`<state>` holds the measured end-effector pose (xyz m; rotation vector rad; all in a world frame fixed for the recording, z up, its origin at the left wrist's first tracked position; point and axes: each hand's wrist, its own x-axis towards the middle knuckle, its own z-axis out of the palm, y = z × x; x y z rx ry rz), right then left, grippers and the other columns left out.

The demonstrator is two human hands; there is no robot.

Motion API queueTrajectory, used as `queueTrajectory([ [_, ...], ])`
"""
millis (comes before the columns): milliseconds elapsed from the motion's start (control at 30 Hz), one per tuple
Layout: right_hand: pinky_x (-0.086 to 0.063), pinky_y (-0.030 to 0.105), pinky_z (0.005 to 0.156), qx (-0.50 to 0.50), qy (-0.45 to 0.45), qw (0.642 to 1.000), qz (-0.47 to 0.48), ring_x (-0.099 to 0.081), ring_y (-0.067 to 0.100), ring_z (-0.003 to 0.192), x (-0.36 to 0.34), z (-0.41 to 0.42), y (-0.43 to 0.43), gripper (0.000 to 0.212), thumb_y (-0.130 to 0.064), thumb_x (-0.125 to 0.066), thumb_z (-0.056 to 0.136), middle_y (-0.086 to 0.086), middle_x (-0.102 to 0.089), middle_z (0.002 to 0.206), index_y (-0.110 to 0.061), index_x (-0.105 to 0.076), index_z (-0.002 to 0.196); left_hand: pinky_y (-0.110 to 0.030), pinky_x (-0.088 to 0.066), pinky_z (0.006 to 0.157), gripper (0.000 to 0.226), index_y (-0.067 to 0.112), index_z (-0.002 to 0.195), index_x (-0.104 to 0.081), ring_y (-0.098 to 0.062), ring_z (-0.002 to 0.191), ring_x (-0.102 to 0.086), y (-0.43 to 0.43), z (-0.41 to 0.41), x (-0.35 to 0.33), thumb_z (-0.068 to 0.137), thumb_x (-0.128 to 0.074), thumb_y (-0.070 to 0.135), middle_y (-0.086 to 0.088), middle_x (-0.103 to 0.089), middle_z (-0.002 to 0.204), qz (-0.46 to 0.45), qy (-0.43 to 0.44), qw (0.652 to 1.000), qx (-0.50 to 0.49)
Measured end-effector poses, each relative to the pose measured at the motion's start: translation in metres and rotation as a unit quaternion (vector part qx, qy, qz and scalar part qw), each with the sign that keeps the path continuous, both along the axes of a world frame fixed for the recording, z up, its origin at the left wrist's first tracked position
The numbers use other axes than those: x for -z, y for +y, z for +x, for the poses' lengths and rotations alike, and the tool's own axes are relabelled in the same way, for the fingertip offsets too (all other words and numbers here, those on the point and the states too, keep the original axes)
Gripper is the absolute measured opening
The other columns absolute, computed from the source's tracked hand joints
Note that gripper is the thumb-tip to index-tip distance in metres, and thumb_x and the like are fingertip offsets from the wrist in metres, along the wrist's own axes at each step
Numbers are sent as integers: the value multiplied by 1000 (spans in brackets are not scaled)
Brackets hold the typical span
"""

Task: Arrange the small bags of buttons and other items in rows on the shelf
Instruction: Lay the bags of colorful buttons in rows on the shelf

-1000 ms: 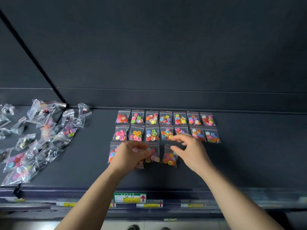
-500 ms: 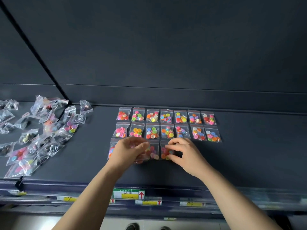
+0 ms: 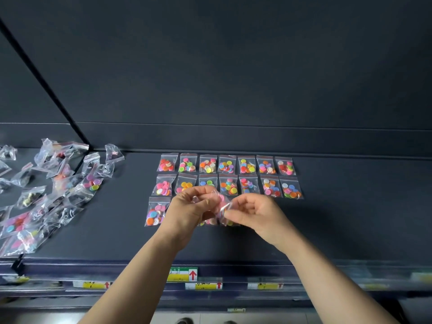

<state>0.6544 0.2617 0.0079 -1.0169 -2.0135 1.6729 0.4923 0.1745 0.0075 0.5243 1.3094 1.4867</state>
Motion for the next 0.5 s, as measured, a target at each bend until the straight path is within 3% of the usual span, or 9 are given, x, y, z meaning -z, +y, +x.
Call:
queueTrajectory([
  [100,-59,34,76,45,0,999,7,-71,17,78,1,7,5,5,-16,-71,84,3,-73,79,-12,-69,82,-29,-57,58,26,-1,91,-67,-24,67,-68,6,7,0,68,-74,9,-16,-71,81,-7,-5,1000,-10],
  [233,-60,39,78,106,45,992,-49,-73,22,82,4,26,16,4,-8,-62,91,11,-72,88,-6,-64,89,-32,-58,64,26,5,87,-67,-27,78,-71,8,20,2,68,-77,19,-19,-72,90,-46,49,996,58],
  [333,-60,35,74,132,46,990,-30,-72,20,81,9,35,23,9,-5,-56,94,9,-69,88,-10,-61,89,-27,-55,58,11,9,85,-68,-19,69,-68,9,31,5,79,-74,16,-18,-72,86,-75,97,987,100],
  [500,-57,23,65,103,-83,986,102,-66,11,76,22,55,41,12,-10,-56,94,2,-68,89,-17,-63,89,-23,-52,53,2,9,88,-67,-10,58,-63,9,33,9,86,-67,9,-3,-70,69,-98,112,987,52],
])
